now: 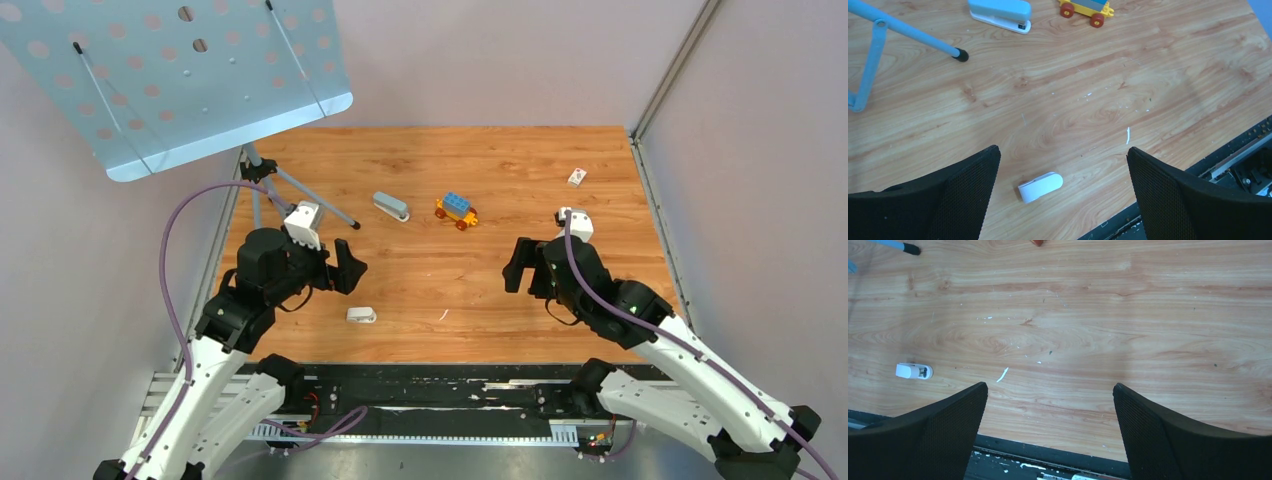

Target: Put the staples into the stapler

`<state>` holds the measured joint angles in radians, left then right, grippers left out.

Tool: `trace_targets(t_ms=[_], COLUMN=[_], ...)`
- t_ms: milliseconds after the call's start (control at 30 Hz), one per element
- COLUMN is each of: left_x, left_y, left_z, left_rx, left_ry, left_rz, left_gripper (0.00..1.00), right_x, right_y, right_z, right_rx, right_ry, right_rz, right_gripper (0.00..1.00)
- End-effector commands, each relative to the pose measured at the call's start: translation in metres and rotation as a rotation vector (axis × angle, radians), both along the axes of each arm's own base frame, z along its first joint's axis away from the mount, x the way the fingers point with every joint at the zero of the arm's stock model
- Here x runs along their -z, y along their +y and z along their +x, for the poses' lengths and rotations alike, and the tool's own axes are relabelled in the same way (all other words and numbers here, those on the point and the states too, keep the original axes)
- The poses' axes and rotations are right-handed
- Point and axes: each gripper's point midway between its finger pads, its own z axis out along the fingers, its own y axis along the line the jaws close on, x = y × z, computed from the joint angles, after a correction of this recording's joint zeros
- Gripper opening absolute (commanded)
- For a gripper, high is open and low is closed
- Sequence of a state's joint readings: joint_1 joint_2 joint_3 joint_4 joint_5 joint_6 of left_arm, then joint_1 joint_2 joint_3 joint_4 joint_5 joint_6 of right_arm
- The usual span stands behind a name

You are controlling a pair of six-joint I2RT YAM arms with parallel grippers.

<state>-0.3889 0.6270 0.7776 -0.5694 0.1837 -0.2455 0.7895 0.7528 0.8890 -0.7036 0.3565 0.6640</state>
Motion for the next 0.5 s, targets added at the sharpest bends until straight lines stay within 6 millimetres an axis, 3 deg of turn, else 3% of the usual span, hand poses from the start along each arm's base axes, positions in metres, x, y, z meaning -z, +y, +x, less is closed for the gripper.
trace_targets(t_ms=[0, 133, 267, 467], left_x=[0.002, -0.002, -0.006, -0.008], left_y=[0.009, 0.010, 0.017, 0.022], left_z=[0.000, -0.002, -0.002, -0.004], left_rx=[-0.040, -0.041, -0.079, -0.103], left_ry=[-0.015, -0.039, -0.061, -0.076], left_rz=[0.025, 0.014, 0.020, 0.016], left_gripper=[1.00, 1.00, 1.00, 1.00], right_x=[0.000, 0.006, -0.013, -0.038], right_y=[-0.011, -0.018, -0.025, -0.053], right_z=[0.005, 0.013, 0.030, 0.063], right_rx=[0.086, 0.146, 0.186, 0.289], right_ry=[0.001, -0.002, -0.054, -0.166], right_rz=[0.001, -0.044, -0.131, -0.426], right_gripper=[1.00, 1.00, 1.00, 1.00])
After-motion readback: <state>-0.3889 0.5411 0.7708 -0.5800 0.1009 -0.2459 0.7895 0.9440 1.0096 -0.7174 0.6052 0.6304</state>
